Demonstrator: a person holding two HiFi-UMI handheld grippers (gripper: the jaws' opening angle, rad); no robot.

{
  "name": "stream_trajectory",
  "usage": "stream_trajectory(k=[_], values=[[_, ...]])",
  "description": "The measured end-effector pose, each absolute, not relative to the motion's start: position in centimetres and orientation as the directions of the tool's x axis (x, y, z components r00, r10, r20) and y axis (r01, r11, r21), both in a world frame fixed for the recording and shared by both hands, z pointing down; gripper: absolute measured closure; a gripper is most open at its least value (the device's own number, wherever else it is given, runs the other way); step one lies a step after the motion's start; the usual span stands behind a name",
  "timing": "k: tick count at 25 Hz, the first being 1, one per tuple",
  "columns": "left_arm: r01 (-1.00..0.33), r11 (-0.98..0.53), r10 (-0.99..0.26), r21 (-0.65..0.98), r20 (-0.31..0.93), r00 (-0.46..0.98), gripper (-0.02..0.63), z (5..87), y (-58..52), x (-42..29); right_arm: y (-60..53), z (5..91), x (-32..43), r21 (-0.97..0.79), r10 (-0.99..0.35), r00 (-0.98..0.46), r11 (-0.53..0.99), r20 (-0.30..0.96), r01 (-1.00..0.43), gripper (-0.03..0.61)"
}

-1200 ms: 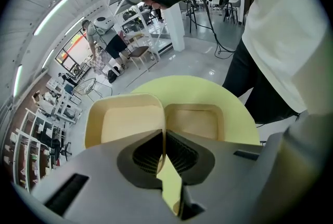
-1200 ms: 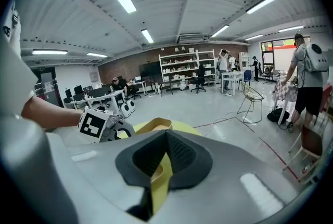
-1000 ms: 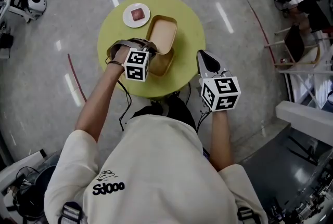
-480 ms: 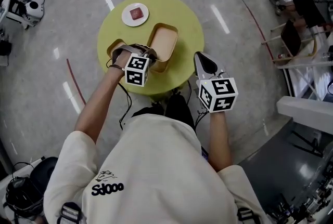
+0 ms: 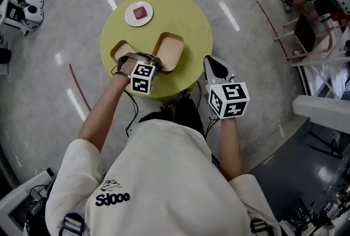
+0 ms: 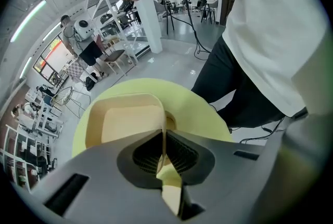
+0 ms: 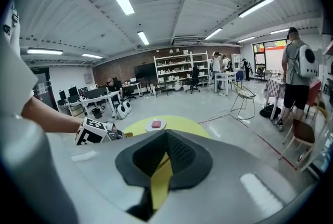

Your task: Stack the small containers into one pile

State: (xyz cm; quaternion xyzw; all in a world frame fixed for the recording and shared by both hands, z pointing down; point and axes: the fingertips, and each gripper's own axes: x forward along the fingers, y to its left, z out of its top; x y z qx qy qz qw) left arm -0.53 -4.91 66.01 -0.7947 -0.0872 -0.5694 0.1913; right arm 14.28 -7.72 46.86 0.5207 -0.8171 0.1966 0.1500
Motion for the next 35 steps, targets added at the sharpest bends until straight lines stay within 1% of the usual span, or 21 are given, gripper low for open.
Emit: stream_trajectory(k=[9,15,22,24,29,35], values=[[0.36,-0.919,-0.041,-0.158,0.949,0.312,0.594,67.4,-4.0,-0.8,-7.6,47.6,15.1,-0.177,-0.792,-0.405,0.365,0.457,-0.914,0.569],[0.367,-0.917,-0.045,-0.155,0.956,0.29,0.592,68.0,-3.9,-1.2,-7.5,47.7,15.1,-0.182,-0.789,-0.407,0.365,0.46,-0.913,0.568],[0.341,-0.926,-0.059,-0.159,0.956,0.287,0.592,69.1,-4.5,-1.1,-7.5,48.4,15.5,-0.178,-0.783,-0.4,0.36,0.477,-0.916,0.568],[0.328,-0.933,-0.047,-0.144,0.957,0.286,0.58,69.3,-4.5,-1.1,-7.5,48.6,15.6,-0.178,-0.781,-0.398,0.357,0.482,-0.917,0.568],[0.322,-0.942,-0.006,-0.096,0.964,0.268,0.52,69.5,-4.3,-1.2,-7.8,48.6,15.4,-0.181,-0.778,-0.4,0.358,0.484,-0.916,0.569],[0.302,-0.95,0.014,-0.075,0.959,0.283,0.511,69.4,-4.1,-1.1,-8.4,48.5,14.8,-0.181,-0.776,-0.411,0.371,0.478,-0.911,0.569]])
